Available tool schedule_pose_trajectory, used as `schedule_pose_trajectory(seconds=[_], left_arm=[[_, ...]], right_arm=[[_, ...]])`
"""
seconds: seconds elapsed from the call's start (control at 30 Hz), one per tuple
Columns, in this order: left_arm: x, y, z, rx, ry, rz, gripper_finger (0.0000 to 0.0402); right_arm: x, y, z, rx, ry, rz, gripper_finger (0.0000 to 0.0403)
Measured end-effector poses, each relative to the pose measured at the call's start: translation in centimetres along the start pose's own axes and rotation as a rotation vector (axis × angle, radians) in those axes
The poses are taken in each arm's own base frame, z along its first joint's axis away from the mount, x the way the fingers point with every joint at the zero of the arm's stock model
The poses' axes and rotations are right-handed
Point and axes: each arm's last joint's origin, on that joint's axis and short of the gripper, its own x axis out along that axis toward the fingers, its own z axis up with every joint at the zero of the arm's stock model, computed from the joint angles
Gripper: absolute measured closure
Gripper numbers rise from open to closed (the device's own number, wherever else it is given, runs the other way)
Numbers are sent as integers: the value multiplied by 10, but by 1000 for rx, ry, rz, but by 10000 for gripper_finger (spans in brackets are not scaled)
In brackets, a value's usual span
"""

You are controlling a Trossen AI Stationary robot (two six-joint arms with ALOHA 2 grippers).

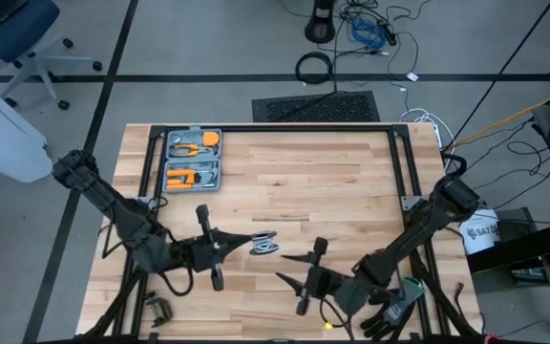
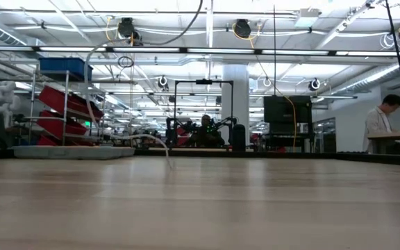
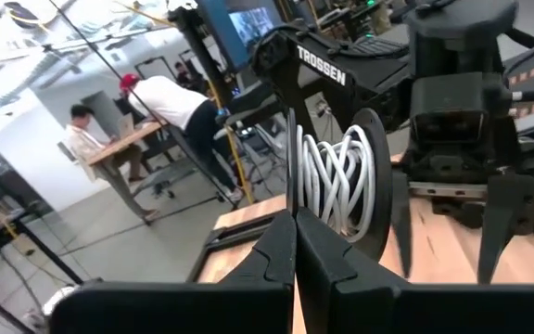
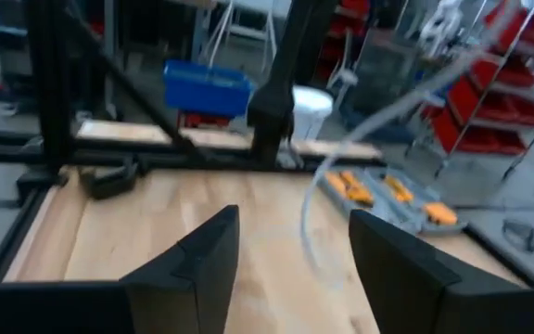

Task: Coil cords
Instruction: Uncoil the white wire from the spool

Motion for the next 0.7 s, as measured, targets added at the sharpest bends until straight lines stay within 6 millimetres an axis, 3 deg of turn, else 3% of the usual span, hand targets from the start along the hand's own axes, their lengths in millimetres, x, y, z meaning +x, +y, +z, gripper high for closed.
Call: schedule_pose_trajectory(seconds=[0.37,0.7], left_arm=[[2,0,-1,1,-3,-20,400],[2,-1,-1,3,-2,-22,400]], right_arm=[[32,-9,-6,5,-43,-49,238],[23,-4,-7,-21,-34,-77,393]])
